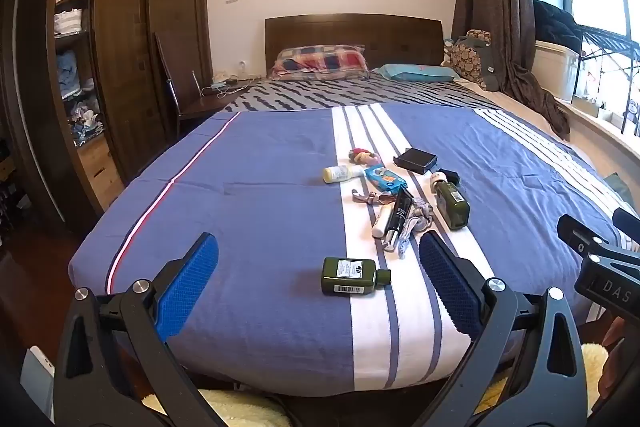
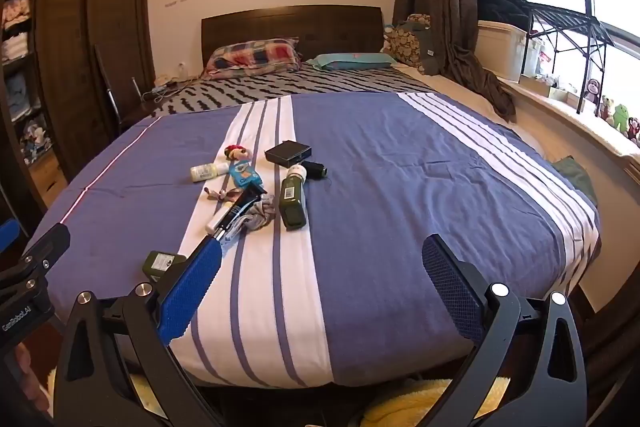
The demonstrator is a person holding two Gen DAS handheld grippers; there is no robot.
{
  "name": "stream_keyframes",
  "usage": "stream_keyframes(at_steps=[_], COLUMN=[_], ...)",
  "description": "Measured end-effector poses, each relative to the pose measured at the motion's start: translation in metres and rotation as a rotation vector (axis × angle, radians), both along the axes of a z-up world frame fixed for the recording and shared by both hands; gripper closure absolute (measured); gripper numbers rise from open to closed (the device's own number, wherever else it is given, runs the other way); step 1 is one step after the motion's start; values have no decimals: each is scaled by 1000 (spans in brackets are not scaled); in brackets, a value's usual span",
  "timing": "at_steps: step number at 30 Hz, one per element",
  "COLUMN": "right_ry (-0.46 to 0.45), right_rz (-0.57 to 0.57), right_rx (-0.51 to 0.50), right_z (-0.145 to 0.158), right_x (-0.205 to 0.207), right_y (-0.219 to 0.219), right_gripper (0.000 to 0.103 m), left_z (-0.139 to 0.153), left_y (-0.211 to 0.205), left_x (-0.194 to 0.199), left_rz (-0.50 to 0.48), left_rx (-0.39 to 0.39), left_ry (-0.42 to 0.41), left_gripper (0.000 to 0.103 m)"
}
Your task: Collect trash
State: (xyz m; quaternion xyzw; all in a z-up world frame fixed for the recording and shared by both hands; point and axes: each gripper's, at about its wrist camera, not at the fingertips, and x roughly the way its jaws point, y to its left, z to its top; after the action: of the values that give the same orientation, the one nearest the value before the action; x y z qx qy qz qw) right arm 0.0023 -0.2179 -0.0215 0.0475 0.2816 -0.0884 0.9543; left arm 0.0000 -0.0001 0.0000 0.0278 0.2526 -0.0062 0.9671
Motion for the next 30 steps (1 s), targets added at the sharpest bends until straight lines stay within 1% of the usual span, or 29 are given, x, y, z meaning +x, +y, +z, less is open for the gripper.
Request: stream_keyframes(at_steps=[17, 30], right_ry=[-3, -9], right_rz=[-1, 5], right_rx=[-8, -8], right_z=[-2, 5], right_x=[-2, -3], right_y=[4, -4], right_gripper=[3, 3], left_z=[0, 0], left_y=[0, 0], left_x=[0, 0], left_rz=[-1, -2], left_rx=[5, 7], left_ry=[-1, -2], left_gripper=[8, 8])
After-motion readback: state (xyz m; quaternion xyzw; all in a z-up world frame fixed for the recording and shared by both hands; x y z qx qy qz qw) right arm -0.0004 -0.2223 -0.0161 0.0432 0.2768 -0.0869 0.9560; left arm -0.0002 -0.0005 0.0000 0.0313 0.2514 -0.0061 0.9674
